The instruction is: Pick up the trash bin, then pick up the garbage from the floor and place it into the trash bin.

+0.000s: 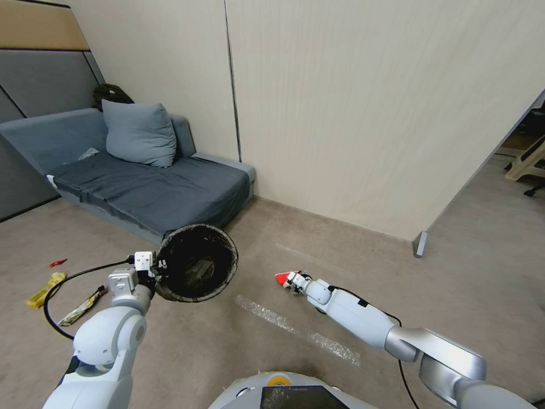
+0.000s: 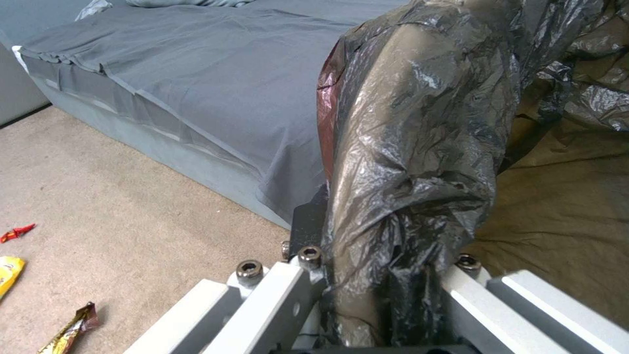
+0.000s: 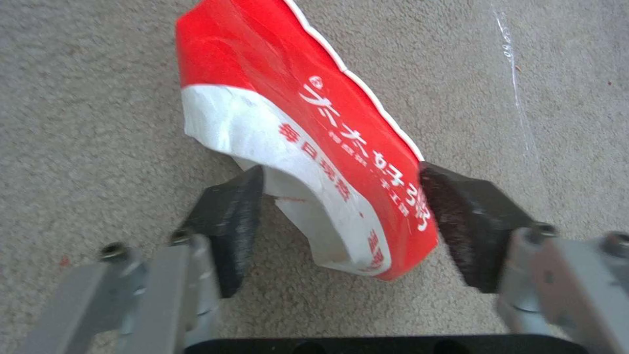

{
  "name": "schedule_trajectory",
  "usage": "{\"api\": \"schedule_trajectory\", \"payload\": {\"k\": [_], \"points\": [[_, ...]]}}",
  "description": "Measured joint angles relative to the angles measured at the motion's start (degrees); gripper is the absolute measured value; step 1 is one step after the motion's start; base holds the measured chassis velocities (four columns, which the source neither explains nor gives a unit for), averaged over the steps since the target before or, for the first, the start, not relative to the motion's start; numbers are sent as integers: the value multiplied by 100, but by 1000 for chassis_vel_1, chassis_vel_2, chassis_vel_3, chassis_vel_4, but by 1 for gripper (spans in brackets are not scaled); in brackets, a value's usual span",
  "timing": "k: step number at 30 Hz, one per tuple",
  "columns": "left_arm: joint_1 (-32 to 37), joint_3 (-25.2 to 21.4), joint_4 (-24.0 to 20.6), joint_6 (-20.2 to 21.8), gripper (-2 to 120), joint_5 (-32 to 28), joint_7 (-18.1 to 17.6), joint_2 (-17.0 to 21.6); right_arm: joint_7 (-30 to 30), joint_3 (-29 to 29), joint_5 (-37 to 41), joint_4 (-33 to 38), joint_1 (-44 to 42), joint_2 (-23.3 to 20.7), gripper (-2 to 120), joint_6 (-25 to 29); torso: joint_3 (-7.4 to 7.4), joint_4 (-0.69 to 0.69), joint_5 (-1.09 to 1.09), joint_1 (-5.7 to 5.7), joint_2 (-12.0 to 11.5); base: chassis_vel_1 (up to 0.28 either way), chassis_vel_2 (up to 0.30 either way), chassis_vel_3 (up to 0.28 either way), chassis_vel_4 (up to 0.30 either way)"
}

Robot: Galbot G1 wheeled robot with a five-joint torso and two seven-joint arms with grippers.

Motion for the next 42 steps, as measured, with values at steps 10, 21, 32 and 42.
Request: {"api": "schedule_trajectory", "payload": {"k": [10,21,32,42], "points": [[9,-2,12,-5,0,2,1,-9,-10,55,-64,0,-35,-59,19,27,0,0,0,0,0,0,0,0,0],[12,6,6,-5,0,5,2,14,-28,116,-106,44,-76,-142,0,37,0,0,0,0,0,0,0,0,0],[24,5,-27,2,0,3,0,13,-30,135,-140,46,-98,-129,0,55,0,0,1,0,0,0,0,0,0],[-11,4,-122,140,0,-100,-49,52,5,758,142,986,-130,-722,0,-42,0,-2,0,0,0,0,0,0,0]]}}
